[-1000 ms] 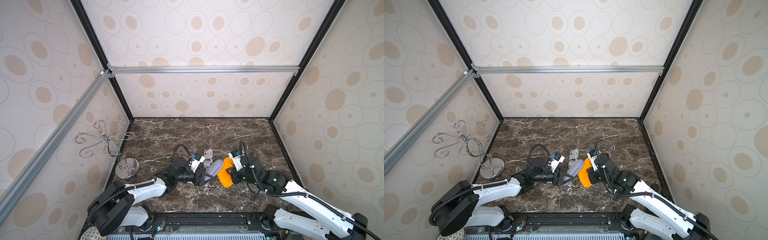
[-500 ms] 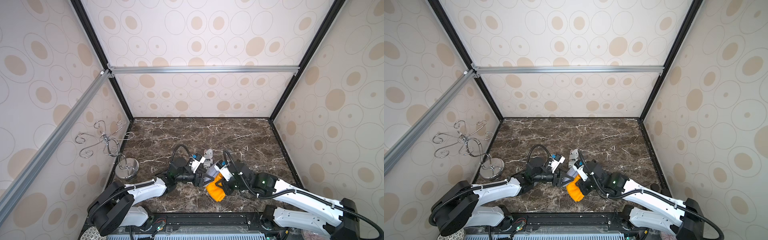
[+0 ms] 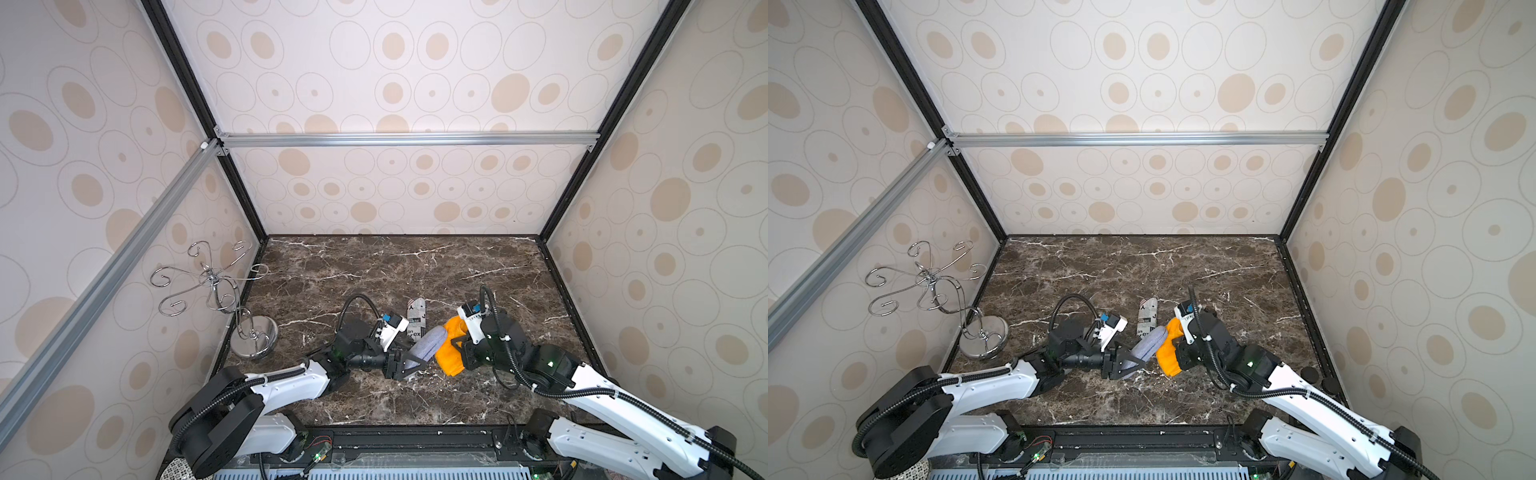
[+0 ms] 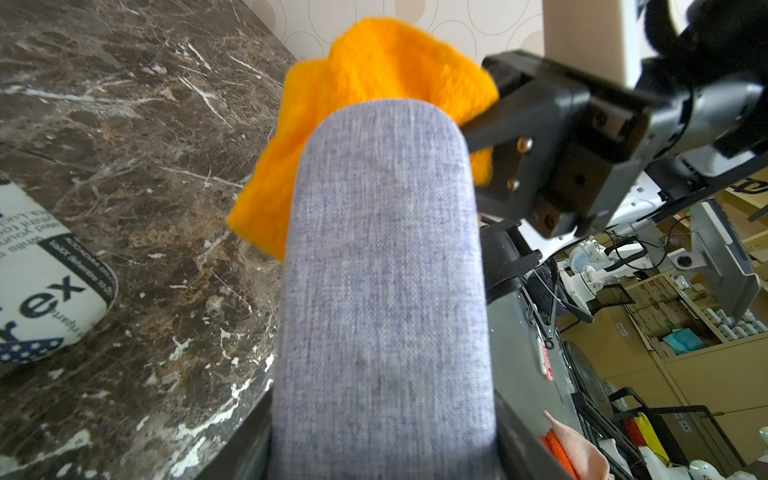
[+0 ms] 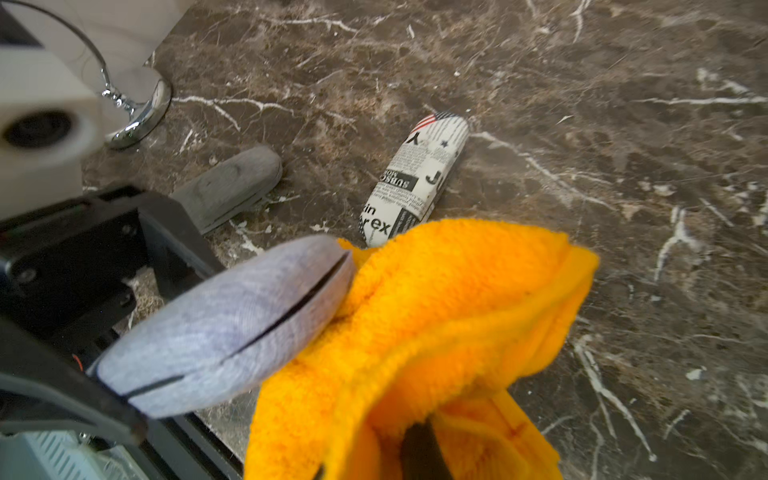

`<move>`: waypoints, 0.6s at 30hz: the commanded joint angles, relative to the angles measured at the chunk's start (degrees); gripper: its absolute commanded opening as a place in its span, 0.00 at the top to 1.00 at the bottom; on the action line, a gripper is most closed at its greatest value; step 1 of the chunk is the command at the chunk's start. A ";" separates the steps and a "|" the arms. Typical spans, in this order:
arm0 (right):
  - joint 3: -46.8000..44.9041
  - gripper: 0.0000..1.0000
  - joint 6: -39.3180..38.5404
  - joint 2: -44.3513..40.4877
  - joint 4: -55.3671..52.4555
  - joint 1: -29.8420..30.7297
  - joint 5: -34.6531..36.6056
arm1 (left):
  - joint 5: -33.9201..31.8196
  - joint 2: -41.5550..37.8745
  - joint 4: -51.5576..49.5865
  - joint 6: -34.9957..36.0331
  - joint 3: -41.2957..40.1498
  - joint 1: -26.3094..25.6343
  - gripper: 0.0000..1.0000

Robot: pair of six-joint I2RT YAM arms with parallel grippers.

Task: Wipe the eyeglass case
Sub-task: Wipe the dirt from the eyeglass case.

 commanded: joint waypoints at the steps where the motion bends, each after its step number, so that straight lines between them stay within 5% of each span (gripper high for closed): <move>1: 1.51 1.00 0.17 0.36 2.09 -0.09 -2.74 | 1.21 -2.05 1.13 1.32 -0.26 -0.68 0.54; 11: -1.03 1.00 3.09 6.51 11.01 13.25 -6.25 | -1.36 -1.78 2.55 2.61 0.68 -1.98 0.53; 18: -1.99 1.00 4.93 5.09 9.81 13.11 1.11 | -5.38 -2.59 1.30 3.73 0.06 -2.94 0.52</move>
